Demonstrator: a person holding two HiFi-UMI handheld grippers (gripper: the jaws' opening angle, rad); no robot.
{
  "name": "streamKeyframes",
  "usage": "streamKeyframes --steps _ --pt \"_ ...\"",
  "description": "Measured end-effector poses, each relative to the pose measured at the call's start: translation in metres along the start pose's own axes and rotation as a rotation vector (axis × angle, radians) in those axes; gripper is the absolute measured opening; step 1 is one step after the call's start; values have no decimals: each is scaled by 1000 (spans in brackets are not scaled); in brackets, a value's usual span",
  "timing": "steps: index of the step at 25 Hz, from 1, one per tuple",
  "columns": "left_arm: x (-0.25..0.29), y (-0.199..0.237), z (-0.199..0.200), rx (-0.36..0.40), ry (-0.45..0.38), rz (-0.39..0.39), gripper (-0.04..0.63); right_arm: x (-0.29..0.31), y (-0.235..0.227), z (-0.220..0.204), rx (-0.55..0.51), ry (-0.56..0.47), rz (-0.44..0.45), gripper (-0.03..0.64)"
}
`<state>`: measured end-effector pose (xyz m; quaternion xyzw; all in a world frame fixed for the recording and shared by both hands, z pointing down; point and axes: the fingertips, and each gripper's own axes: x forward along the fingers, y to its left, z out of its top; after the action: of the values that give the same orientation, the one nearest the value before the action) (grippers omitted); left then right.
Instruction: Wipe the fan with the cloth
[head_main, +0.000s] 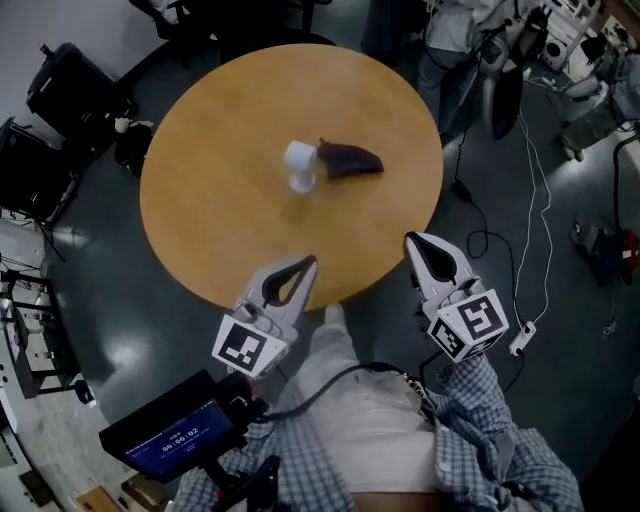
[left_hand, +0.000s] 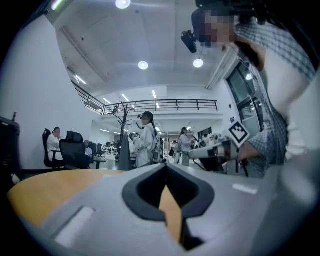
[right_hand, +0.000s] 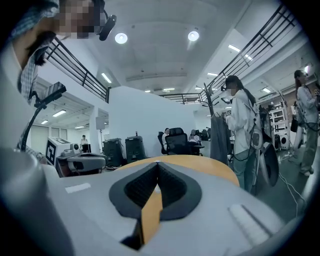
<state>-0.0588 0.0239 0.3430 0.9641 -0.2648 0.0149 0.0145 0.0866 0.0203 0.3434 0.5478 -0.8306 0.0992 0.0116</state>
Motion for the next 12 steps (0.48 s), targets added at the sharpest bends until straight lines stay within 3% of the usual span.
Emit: streamKeyframes --steps 5,12 --pt "16 49 -5 -15 29 10 2 60 -15 11 -9 17 12 3" --pt "42 77 -21 -31 75 20 2 100 -32 -3 -18 77 28 3"
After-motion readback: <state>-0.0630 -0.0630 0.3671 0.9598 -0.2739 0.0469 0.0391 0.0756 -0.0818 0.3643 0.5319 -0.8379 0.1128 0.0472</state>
